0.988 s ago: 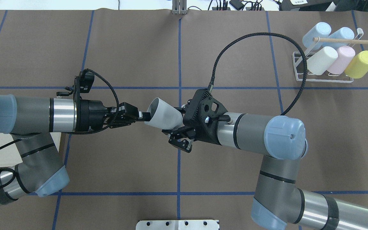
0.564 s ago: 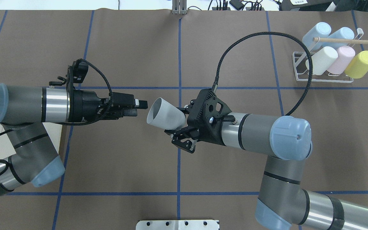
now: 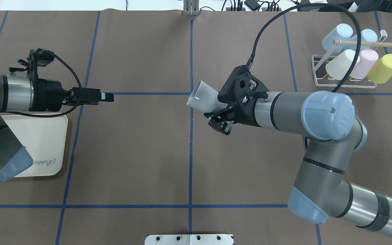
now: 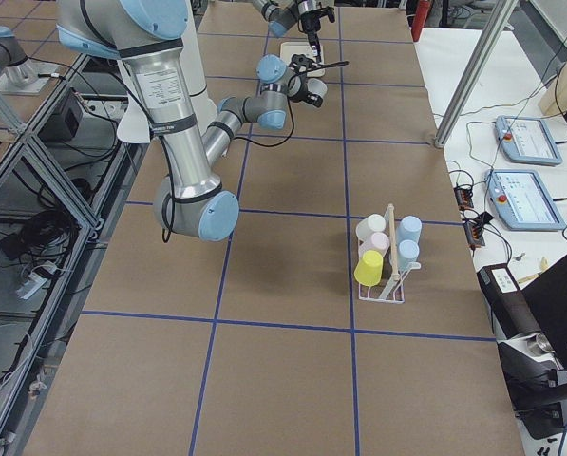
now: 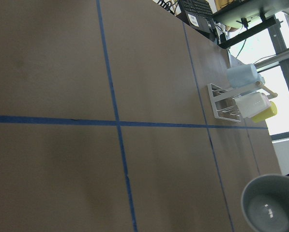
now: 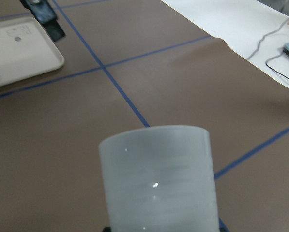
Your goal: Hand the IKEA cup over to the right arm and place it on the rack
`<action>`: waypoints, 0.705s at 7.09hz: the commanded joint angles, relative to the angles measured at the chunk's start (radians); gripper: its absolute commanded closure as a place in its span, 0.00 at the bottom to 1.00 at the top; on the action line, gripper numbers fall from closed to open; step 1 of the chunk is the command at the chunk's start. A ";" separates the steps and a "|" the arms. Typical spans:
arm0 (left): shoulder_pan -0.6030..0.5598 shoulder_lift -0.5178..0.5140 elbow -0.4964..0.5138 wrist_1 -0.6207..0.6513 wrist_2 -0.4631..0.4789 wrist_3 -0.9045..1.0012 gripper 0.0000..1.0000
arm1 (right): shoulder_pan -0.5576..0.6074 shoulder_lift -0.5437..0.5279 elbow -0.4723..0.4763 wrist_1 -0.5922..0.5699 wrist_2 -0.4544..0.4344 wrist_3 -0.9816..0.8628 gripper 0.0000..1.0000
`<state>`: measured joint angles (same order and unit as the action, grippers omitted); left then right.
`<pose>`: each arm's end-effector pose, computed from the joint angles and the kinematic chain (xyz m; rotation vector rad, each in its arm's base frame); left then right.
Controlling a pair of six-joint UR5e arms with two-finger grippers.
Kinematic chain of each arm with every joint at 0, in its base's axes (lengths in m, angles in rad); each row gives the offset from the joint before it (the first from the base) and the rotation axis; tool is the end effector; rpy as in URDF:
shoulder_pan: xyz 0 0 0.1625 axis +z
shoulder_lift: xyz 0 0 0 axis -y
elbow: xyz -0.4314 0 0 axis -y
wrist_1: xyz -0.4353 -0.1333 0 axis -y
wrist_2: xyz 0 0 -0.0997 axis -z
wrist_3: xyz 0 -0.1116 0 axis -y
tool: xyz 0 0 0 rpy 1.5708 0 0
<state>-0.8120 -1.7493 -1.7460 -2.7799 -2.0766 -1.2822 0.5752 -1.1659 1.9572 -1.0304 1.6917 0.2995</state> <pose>0.3439 -0.4778 0.3373 0.4554 1.4961 -0.0169 -0.4443 -0.4309 0.1788 1.0217 -0.9041 -0.6680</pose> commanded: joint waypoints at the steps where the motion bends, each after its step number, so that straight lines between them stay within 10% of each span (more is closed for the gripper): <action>1: -0.071 0.098 0.002 0.083 -0.002 0.301 0.00 | 0.186 -0.003 0.025 -0.277 0.109 -0.081 1.00; 5: -0.082 0.116 0.002 0.082 0.001 0.348 0.00 | 0.501 -0.008 -0.016 -0.602 0.073 -0.815 1.00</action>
<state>-0.8937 -1.6352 -1.7439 -2.6983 -2.0771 -0.9382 0.9819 -1.1691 1.9652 -1.5757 1.8010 -0.2398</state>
